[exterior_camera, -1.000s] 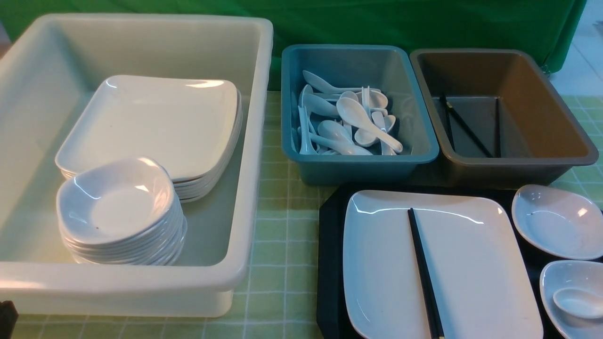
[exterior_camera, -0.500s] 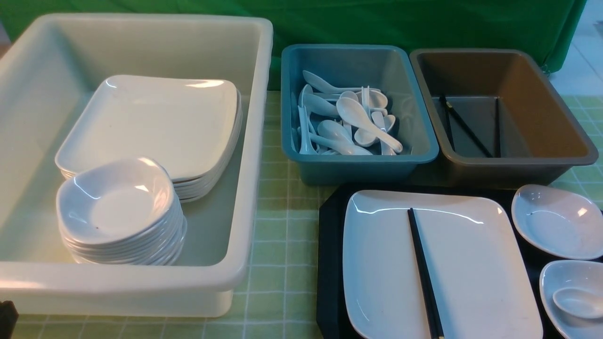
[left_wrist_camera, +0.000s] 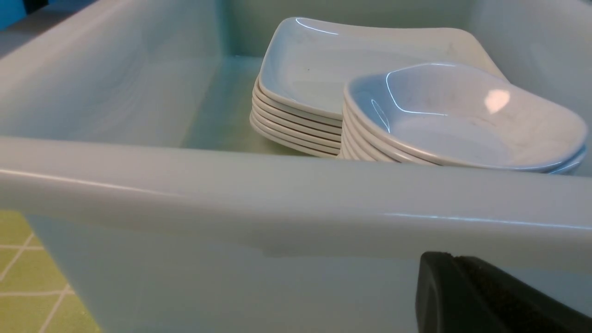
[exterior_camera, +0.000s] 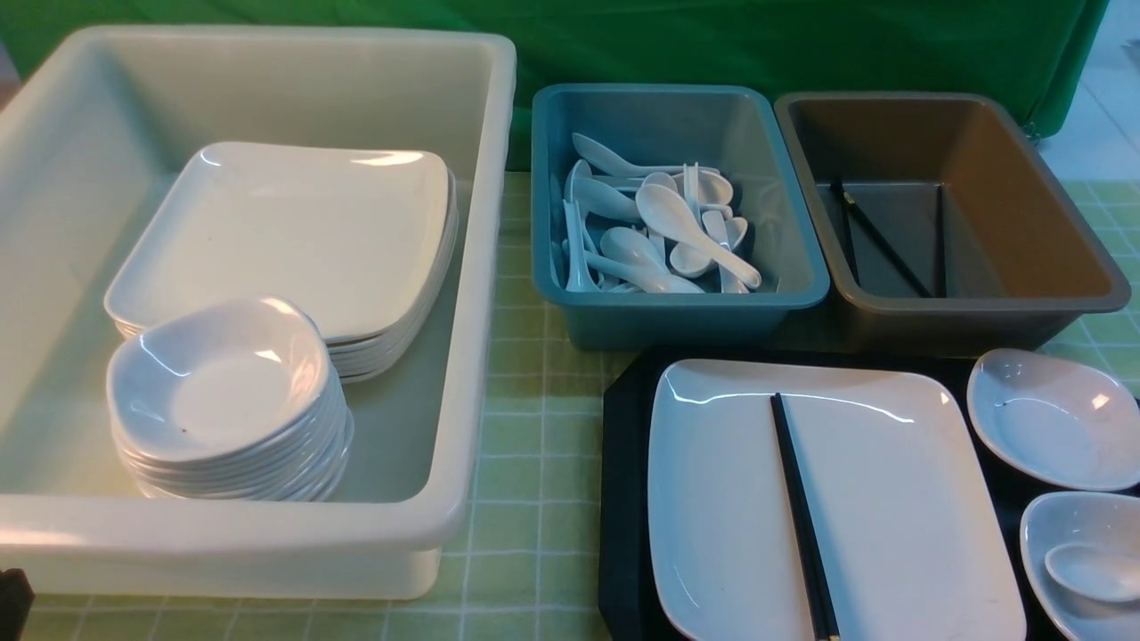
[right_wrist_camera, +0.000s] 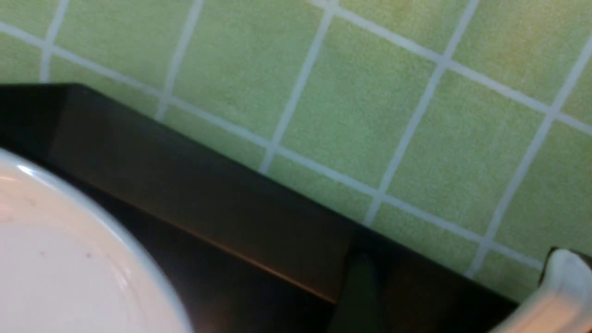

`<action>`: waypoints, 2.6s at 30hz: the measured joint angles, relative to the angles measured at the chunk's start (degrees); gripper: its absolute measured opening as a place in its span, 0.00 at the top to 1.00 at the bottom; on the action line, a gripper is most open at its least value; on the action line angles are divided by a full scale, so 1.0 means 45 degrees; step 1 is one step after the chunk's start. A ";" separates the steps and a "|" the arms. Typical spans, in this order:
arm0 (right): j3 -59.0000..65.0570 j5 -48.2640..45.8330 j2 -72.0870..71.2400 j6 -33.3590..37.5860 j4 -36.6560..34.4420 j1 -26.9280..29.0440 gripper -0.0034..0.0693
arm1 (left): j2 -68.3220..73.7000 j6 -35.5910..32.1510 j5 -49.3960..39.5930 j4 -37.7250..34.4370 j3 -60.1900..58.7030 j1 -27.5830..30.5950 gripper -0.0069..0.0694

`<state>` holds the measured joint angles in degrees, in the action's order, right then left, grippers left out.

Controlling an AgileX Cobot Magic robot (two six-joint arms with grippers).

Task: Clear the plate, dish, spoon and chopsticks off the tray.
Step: Use the right arm to grab a soup spoon from the plate, then use the right arm to put the soup spoon into the small storage box in the middle, then use the right arm to grab a pair of chopsticks from the plate

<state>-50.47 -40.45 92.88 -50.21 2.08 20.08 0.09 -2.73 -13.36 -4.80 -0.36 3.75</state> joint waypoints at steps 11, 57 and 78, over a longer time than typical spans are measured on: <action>-0.0038 0.0406 -0.0140 0.0368 0.0129 0.0000 0.81 | 0.0000 0.0000 0.0000 0.0000 0.0000 0.0000 0.91; -1.0303 0.8647 0.5963 1.2064 -0.7346 -0.9121 0.30 | 0.0000 0.0000 0.0000 0.0000 0.0000 0.0000 0.91; -0.7260 -0.5123 -0.0265 1.0457 -0.2752 -1.0284 0.68 | 0.0000 0.0000 0.0000 0.0000 0.0000 0.0000 0.91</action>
<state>-83.14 -63.51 91.69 -3.15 -10.31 -26.19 0.09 -2.73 -13.36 -4.80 -0.36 3.75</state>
